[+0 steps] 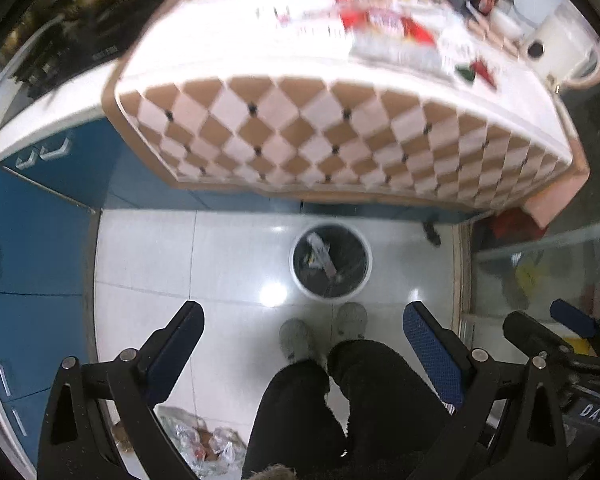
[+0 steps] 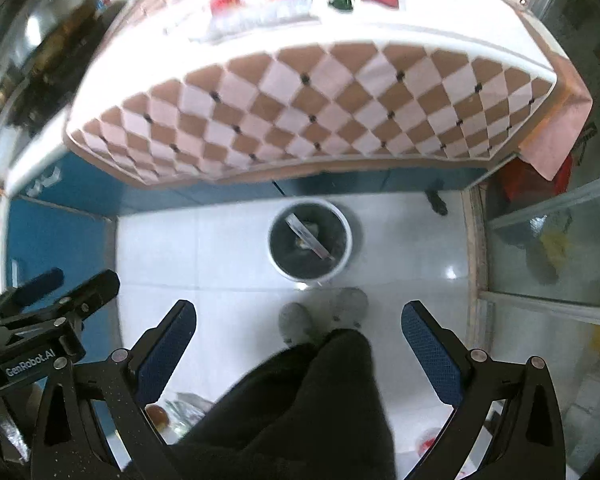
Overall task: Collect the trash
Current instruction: 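Raise both tools back toward the counter items, then grasp the red wrapper with the right tool while the left tool grasps the clear plastic wrapper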
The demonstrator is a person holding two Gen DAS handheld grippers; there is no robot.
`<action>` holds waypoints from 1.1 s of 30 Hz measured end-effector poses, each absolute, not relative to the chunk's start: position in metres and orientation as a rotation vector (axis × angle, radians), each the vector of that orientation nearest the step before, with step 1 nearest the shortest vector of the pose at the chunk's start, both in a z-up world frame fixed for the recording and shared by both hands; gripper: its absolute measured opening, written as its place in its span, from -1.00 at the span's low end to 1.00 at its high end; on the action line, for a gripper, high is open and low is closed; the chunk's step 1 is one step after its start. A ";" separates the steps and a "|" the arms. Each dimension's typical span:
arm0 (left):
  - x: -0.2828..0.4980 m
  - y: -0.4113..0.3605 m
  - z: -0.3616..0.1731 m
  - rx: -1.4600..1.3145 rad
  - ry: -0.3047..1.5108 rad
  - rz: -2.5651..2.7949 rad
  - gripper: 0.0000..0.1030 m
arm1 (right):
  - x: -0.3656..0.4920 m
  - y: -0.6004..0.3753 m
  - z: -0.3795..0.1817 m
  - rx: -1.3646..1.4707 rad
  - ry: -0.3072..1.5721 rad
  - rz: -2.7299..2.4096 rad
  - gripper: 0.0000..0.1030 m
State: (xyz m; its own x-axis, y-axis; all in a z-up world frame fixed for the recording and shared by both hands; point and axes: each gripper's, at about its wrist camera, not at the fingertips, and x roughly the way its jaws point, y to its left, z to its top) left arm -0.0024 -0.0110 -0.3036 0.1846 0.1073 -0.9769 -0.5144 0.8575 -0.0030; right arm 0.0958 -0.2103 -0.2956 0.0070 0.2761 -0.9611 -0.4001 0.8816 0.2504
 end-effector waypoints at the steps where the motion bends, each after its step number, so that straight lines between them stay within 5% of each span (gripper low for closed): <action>1: 0.001 -0.009 -0.297 -0.364 1.304 0.459 0.98 | 0.098 -0.210 -0.290 -0.083 1.464 0.534 1.00; 11: 0.114 0.049 -0.259 -0.254 1.160 0.617 1.00 | 0.221 -0.210 -0.243 0.093 1.343 0.504 1.00; 19: 0.232 0.099 -0.300 -0.218 1.259 0.708 1.00 | 0.380 -0.206 -0.298 0.158 1.361 0.388 1.00; 25: 0.278 0.154 -0.345 -0.522 1.322 0.689 0.98 | 0.448 -0.169 -0.366 0.148 1.468 0.402 0.51; 28: 0.291 0.174 -0.362 -0.623 1.305 0.697 0.51 | 0.454 -0.153 -0.372 0.079 1.420 0.406 0.14; 29: 0.294 0.177 -0.367 -0.630 1.310 0.698 0.09 | 0.455 -0.148 -0.374 0.042 1.411 0.401 0.05; 32: 0.299 0.174 -0.367 -0.539 1.306 0.735 -0.37 | 0.456 -0.141 -0.375 -0.002 1.386 0.416 -0.06; 33: 0.298 0.172 -0.365 -0.526 1.295 0.727 -0.80 | 0.455 -0.140 -0.374 -0.006 1.378 0.435 -0.26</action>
